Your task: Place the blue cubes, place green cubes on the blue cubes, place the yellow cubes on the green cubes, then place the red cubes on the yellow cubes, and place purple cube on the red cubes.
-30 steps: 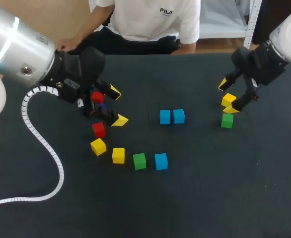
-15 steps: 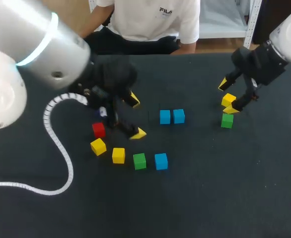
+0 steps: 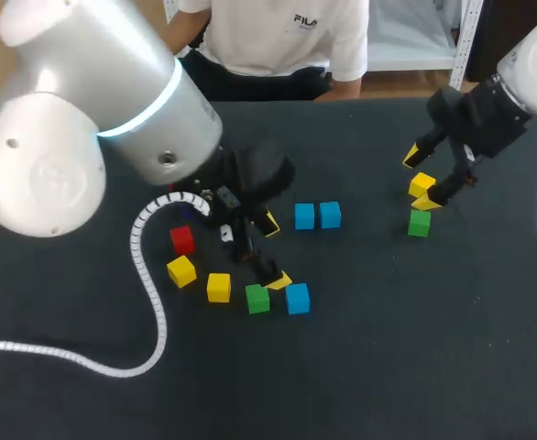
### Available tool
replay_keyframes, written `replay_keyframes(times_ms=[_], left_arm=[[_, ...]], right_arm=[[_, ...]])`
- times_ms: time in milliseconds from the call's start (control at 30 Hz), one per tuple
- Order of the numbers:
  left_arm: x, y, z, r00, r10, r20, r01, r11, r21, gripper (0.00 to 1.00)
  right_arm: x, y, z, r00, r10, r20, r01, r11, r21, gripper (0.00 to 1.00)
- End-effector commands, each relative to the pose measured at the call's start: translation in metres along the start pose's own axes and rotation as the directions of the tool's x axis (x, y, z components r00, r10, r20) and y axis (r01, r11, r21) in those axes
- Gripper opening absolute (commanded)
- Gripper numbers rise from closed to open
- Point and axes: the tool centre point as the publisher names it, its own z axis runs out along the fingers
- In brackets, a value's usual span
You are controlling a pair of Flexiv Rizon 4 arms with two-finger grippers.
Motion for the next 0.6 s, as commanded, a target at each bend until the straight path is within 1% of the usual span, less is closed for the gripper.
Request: replay_keyframes(times_ms=[33, 167, 267, 433, 500, 600], left_arm=[[-0.010, 0.004, 0.012, 0.998, 0.007, -0.060, -0.006, 1.000, 0.016, 1.00], [-0.011, -0.004, 0.023, 0.994, 0.022, -0.110, -0.018, 0.999, 0.035, 1.00], [-0.009, -0.011, 0.031, 0.992, 0.017, -0.127, -0.012, 0.999, 0.041, 1.00], [-0.003, -0.019, 0.040, 0.988, -0.004, -0.155, 0.006, 1.000, 0.012, 1.00], [0.000, -0.021, 0.044, 0.989, -0.020, -0.150, 0.023, 1.000, 0.021, 1.00], [0.002, -0.022, 0.049, 0.991, -0.018, -0.130, 0.022, 0.999, 0.030, 1.00]], right_arm=[[0.000, 0.000, 0.000, 1.000, 0.000, 0.000, 0.000, 1.000, 0.001, 1.00], [0.000, 0.000, 0.000, 1.000, 0.000, 0.000, 0.000, 1.000, 0.001, 1.00], [0.000, 0.000, 0.000, 1.000, 0.000, 0.000, 0.000, 1.000, 0.001, 1.00], [0.000, 0.000, 0.000, 1.000, 0.000, 0.000, 0.000, 1.000, 0.001, 1.00], [0.000, 0.000, 0.000, 1.000, 0.000, 0.000, 0.000, 1.000, 0.001, 1.00], [0.000, 0.000, 0.000, 1.000, 0.000, 0.000, 0.000, 1.000, 0.001, 1.00]])
